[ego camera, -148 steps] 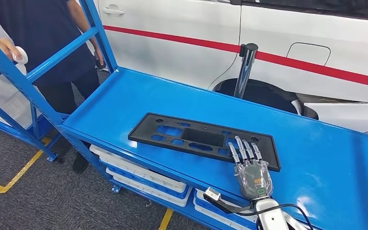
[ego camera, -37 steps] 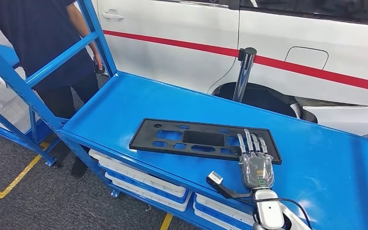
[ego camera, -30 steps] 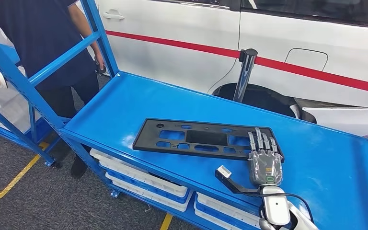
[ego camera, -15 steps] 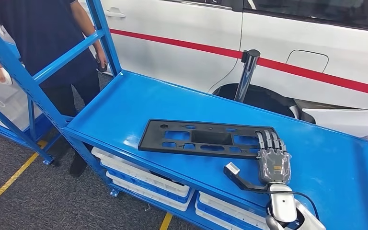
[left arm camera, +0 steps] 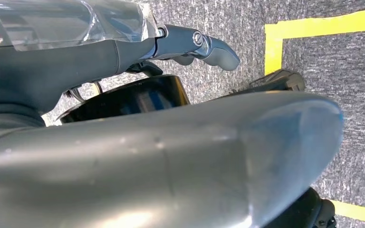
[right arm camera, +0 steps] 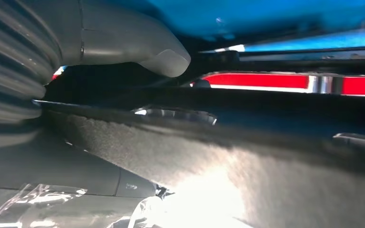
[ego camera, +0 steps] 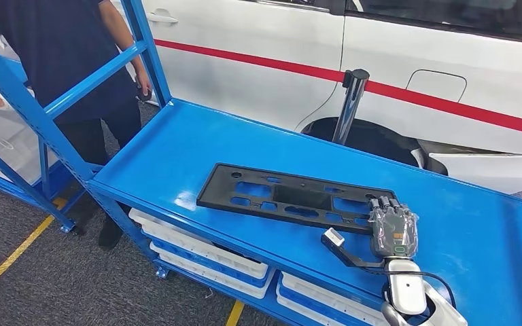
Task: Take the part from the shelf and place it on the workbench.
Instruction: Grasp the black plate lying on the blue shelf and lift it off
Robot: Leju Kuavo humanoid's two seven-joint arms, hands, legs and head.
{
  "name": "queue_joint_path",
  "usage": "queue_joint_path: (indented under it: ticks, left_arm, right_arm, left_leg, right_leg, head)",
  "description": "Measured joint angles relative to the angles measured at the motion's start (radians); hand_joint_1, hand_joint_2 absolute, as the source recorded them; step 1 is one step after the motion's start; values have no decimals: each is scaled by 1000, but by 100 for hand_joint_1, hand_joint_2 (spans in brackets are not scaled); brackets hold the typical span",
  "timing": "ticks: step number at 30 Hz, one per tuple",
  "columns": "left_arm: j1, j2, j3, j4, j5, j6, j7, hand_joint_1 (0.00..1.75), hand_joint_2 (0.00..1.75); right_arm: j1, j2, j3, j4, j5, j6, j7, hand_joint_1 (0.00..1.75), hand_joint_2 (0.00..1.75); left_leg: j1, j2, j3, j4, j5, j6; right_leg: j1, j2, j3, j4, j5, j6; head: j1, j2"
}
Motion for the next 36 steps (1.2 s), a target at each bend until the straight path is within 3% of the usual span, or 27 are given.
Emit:
queue_joint_path:
  ticks: [5,12,19,31,36]
  left_arm:
    - [7,0,0,0,2,0,-1,0,0]
    - [11,2,0,0,22,5,-4,0,0]
    - [21,10,0,0,38,7,-4,0,0]
    - [34,21,0,0,32,5,-27,0,0]
    - [37,21,0,0,31,19,-127,0,0]
  right_arm:
    - [6,3,-5,14,-38,-58,-17,175,175]
    - [25,8,-22,-36,-218,-149,-82,175,175]
    - [51,8,-35,-230,-408,-166,-164,175,175]
    - [23,7,-25,-566,-521,-132,-194,175,175]
    - [0,-1,-25,-664,-601,-185,-209,175,175]
  left_leg:
    - [1,0,1,0,-1,-1]
    - [3,0,1,0,-1,-2]
    - [3,0,-2,0,-1,-2]
    - [4,-3,-17,-3,3,-6]
    - [4,-3,-20,-4,3,-6]
  right_leg:
    - [2,0,1,0,0,1]
    - [3,-1,1,0,1,2]
    - [3,-1,-2,0,2,3]
    - [4,-6,-20,2,3,1]
    - [4,-6,-23,2,3,1]
  head:
    - [0,0]
    - [0,0]
    - [-1,0]
    - [0,0]
    - [0,0]
